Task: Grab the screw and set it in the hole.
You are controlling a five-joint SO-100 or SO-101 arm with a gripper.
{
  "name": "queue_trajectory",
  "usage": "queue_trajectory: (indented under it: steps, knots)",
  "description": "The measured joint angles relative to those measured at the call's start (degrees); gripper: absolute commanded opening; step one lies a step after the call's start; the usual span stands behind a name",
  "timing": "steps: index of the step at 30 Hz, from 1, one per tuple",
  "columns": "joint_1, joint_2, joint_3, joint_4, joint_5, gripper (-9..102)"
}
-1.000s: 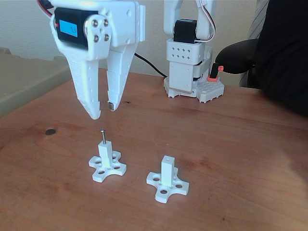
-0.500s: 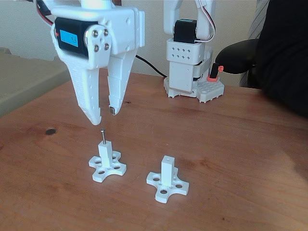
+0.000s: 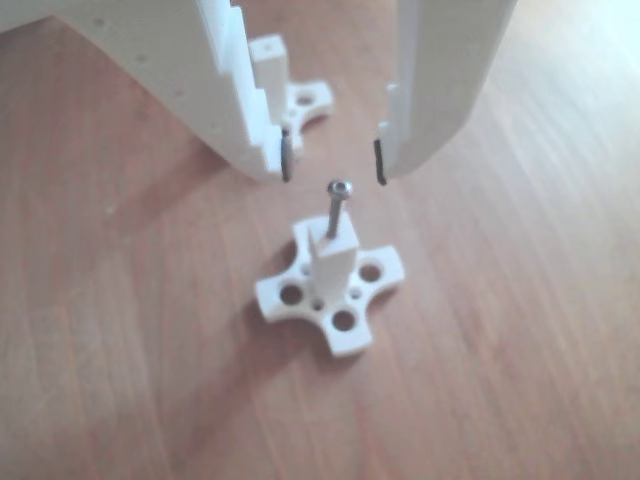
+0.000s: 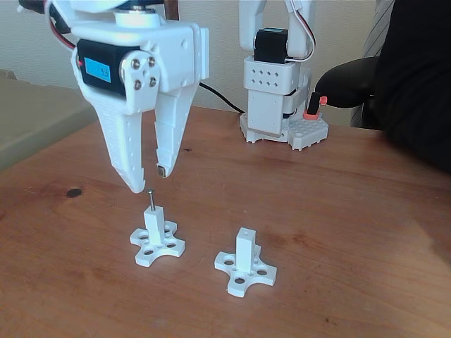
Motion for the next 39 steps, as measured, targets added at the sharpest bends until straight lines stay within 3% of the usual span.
queue_trajectory:
  steps: [39]
  knots:
    - [0.0, -3.5, -1.2, -1.2, 0.0, 10]
